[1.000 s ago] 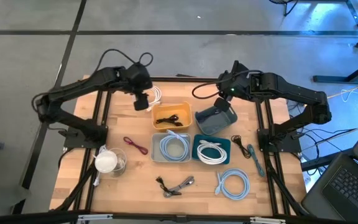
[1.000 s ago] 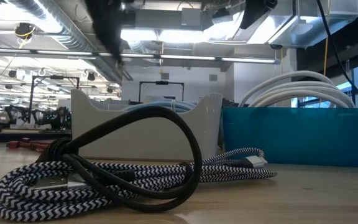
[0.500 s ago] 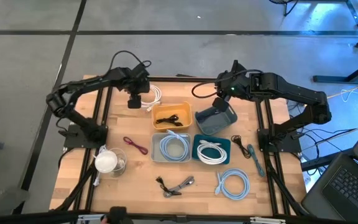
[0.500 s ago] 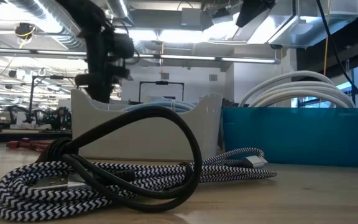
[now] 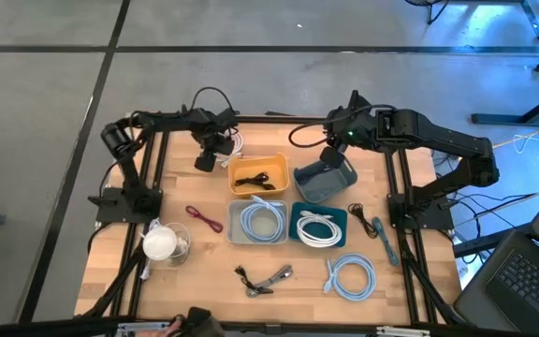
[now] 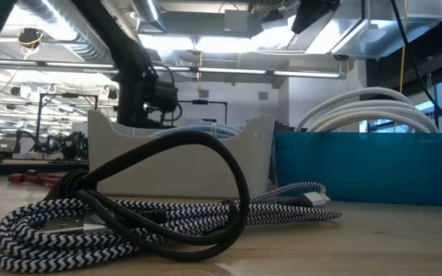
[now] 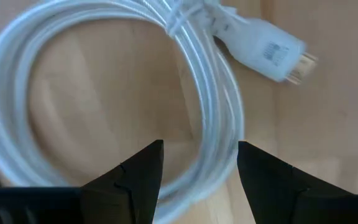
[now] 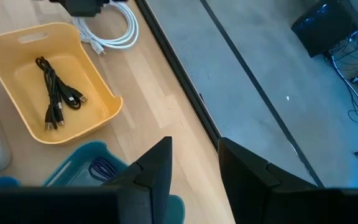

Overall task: Pick & Place USB Port
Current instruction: Put the white USB cable into the blue bin

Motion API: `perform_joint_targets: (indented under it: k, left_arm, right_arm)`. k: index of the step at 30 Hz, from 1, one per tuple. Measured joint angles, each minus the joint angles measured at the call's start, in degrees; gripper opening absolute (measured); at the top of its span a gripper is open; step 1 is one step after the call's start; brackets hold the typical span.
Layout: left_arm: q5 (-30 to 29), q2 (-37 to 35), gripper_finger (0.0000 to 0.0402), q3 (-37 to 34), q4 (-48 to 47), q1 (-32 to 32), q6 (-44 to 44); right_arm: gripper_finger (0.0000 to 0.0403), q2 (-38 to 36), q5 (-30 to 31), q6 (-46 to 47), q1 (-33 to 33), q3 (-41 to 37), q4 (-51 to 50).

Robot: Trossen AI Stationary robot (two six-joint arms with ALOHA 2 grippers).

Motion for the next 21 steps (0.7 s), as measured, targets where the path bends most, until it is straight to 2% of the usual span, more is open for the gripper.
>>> perform_joint_targets:
  k: [4,6,8,12,13,18,21]
  left_arm:
    - [0.04,2.52,0.0195,0.26,0.91,0.00,-1.62]
    - [0.07,2.99,0.0183,0.27,0.54,0.04,-3.16]
    - [0.00,2.86,0.0150,0.26,-0.24,-0.09,-3.86]
    - [-0.61,1.34,0.0036,0.02,-2.54,-0.11,-5.53]
    - [-0.74,0.56,0.0028,-0.15,-4.36,-0.05,-6.52]
    - [-6.29,-5.22,0.0028,-0.15,-9.51,-0.14,-11.35]
    - [-7.08,-11.41,0.0028,-0.15,-10.92,-0.48,-13.23]
  right_arm:
    - [0.0133,0.00,-0.01,0.07,0.00,0.00,-0.52]
    - [0.0133,0.00,-0.01,0.21,0.02,0.00,-0.96]
    - [0.0133,0.00,0.00,0.23,0.02,0.00,-1.07]
    - [0.0133,0.00,-0.01,0.25,0.02,0.00,-1.17]
    - [0.0133,0.00,0.01,0.25,0.00,0.00,-1.17]
    - [0.0133,0.00,0.01,0.23,0.02,0.00,-1.17]
    - [0.0133,0.00,0.01,0.23,0.00,0.00,-1.17]
